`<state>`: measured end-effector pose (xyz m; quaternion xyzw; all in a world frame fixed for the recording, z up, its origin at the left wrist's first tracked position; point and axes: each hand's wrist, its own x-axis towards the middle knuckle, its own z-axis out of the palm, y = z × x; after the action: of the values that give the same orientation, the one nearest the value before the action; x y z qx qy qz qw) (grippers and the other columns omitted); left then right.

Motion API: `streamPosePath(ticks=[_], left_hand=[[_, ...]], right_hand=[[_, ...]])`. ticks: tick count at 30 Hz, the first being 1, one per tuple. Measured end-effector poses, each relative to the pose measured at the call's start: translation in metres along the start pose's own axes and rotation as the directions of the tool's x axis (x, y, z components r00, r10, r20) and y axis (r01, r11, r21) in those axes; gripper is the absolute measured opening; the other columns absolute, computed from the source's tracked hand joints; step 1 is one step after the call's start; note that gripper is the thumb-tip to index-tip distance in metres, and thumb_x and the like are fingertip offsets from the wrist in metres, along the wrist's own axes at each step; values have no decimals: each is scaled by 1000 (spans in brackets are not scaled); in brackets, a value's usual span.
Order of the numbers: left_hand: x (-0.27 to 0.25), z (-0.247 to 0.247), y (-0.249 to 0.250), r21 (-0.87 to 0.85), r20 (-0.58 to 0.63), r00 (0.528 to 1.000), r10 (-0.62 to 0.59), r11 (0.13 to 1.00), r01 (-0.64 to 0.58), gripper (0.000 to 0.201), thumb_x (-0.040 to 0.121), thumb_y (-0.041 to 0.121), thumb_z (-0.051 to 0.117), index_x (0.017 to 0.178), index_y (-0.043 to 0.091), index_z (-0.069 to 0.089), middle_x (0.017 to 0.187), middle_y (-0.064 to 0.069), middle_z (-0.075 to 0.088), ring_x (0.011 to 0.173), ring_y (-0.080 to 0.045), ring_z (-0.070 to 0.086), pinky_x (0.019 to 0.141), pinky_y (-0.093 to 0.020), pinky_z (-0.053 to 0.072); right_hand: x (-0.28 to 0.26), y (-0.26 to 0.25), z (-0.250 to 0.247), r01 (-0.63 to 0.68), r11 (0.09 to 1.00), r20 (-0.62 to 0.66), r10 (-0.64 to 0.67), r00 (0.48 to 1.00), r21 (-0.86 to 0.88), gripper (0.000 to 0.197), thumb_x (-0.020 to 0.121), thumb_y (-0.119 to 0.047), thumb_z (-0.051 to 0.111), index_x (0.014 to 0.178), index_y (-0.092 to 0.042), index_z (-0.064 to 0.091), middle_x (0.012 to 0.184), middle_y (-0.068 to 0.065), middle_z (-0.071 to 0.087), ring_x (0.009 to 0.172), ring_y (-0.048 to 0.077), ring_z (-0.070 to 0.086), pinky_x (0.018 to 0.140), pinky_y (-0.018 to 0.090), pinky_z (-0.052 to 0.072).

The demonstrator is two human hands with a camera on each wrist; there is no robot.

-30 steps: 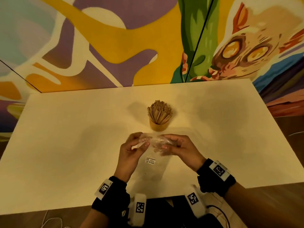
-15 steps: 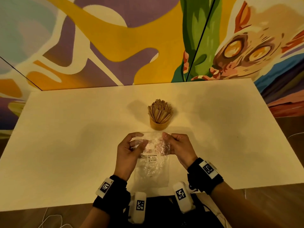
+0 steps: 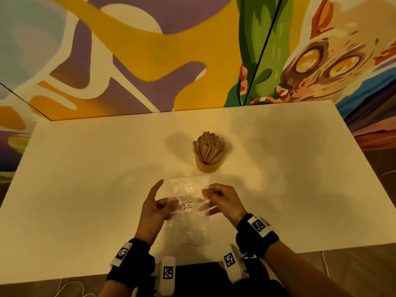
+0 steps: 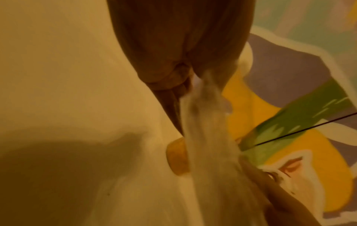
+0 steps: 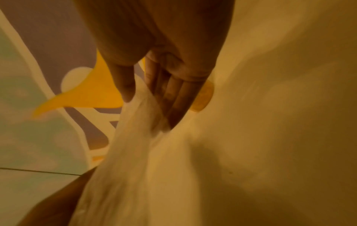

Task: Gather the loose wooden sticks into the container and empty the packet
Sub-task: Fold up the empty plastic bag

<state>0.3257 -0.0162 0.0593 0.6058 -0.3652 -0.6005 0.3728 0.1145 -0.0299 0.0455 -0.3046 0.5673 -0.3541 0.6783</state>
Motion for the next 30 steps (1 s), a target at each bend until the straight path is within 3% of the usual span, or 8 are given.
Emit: streamPosePath(ticks=[5,10,13,15,17,19,21,30], left_hand=[[45,-35,-9,8,-29,998,-62,998,62,63,90,8,63,145,23,37,104,-9,73,90,-22,72,66,-32,57],[111,-67,-20,25,-55,990,-132,991,133,65,93,9,60,149,20,29,135,-13,55,120,-31,56,96,-45,45],[140,-86,-31,342,-133,989,-61,934,103,70,91,22,65,149,19,27,152,-7,36,136,-29,39,108,-42,34],[144,-86,-38,633,-74,986,148,771,-68,69,91,39,60,149,14,31,154,-8,33,140,-27,32,113,-39,28],[142,-71,-45,821,166,944,285,490,-293,70,90,53,41,150,17,29,156,-6,28,143,-24,26,115,-37,23],[146,-50,-55,866,330,904,272,293,-405,66,93,53,29,152,25,20,161,0,16,147,-19,14,117,-41,18],[160,-33,-62,887,372,905,207,208,-412,64,95,51,18,154,28,8,162,6,0,149,-15,-2,120,-44,8],[193,-5,-83,949,150,980,131,259,-180,63,96,53,9,153,30,-6,160,8,-20,147,-14,-21,119,-45,-10]], right_hand=[[14,50,-44,-217,949,-176,179,968,-228,18,93,-21,61,92,-4,67,89,16,72,73,24,67,61,32,51],[23,82,-78,-355,847,-267,263,927,-396,13,90,-8,59,82,-12,68,74,10,71,65,20,67,68,35,60],[31,80,-80,-382,856,-307,280,909,-348,20,94,-12,58,79,-3,69,65,12,69,54,20,66,56,30,57],[37,77,-79,-414,858,-339,309,888,-303,37,98,-25,55,77,2,69,60,15,69,51,25,68,54,31,57],[43,72,-79,-463,845,-361,358,861,-267,56,100,-40,47,76,5,70,61,19,70,53,30,69,53,33,58],[50,67,-78,-512,825,-367,411,834,-240,71,99,-51,40,75,8,71,62,23,70,52,32,69,51,33,56],[56,64,-79,-548,805,-368,451,813,-225,81,97,-58,35,72,10,71,62,24,69,53,34,69,50,34,56],[66,60,-78,-625,754,-411,514,753,-202,90,92,-69,28,62,5,69,57,23,67,50,33,68,52,34,58]])
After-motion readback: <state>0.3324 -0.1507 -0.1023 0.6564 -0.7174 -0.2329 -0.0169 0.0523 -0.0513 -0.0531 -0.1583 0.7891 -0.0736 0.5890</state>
